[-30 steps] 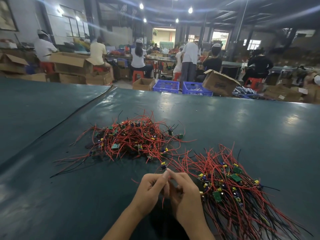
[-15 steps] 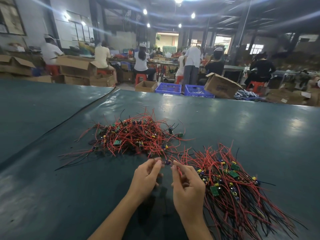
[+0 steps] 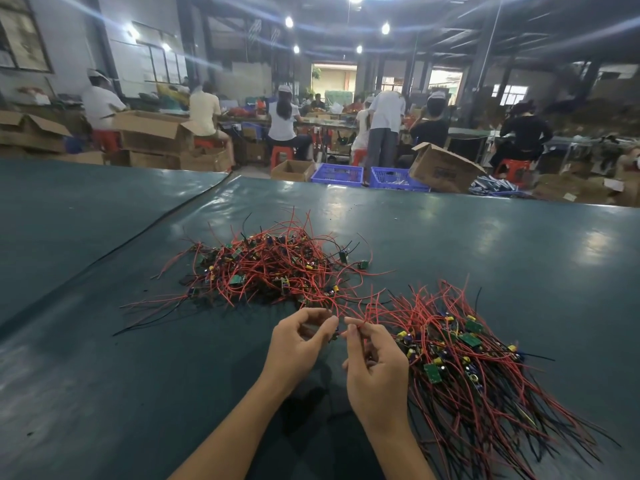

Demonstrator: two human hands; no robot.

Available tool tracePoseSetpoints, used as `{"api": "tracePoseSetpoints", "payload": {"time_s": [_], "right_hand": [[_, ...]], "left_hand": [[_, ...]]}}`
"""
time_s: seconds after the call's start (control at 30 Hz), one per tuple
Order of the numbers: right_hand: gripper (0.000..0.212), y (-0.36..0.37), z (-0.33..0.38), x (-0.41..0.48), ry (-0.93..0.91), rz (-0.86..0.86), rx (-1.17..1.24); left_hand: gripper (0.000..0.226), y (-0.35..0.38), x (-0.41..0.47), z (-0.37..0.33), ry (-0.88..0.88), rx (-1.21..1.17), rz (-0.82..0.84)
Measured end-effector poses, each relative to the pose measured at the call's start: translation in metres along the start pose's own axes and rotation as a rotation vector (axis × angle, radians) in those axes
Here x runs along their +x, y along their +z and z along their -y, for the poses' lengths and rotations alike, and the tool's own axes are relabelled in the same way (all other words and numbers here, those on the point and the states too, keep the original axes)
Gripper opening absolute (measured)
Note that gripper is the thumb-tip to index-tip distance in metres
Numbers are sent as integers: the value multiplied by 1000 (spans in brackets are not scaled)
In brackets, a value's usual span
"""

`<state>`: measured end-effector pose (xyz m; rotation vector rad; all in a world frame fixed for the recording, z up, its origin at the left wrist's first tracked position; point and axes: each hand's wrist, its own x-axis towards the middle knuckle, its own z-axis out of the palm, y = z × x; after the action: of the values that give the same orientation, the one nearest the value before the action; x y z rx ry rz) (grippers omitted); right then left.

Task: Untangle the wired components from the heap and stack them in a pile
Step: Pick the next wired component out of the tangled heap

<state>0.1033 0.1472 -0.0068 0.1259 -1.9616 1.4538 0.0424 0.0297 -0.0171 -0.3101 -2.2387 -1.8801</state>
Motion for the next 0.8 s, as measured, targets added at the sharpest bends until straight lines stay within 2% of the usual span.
{"api": "tracePoseSetpoints", "payload": {"time_s": [0.2, 0.33, 0.4, 0.57, 0.8], "right_hand": [[22, 0, 0, -3, 70, 24, 17], [17, 1, -3, -3, 110, 28, -16], [16, 1, -6, -3, 143, 23, -30], [25, -1, -4, -1, 245, 27, 81], [14, -3, -3, 1, 347, 11, 227]], "left_hand": [[10, 1, -2, 0, 143, 53, -20], [8, 6, -8, -2, 451, 160, -38], [11, 8, -10, -5, 528, 217, -50], [14, 9, -14, -7, 607, 278, 5], [22, 9, -16, -5, 619, 306, 37]]}}
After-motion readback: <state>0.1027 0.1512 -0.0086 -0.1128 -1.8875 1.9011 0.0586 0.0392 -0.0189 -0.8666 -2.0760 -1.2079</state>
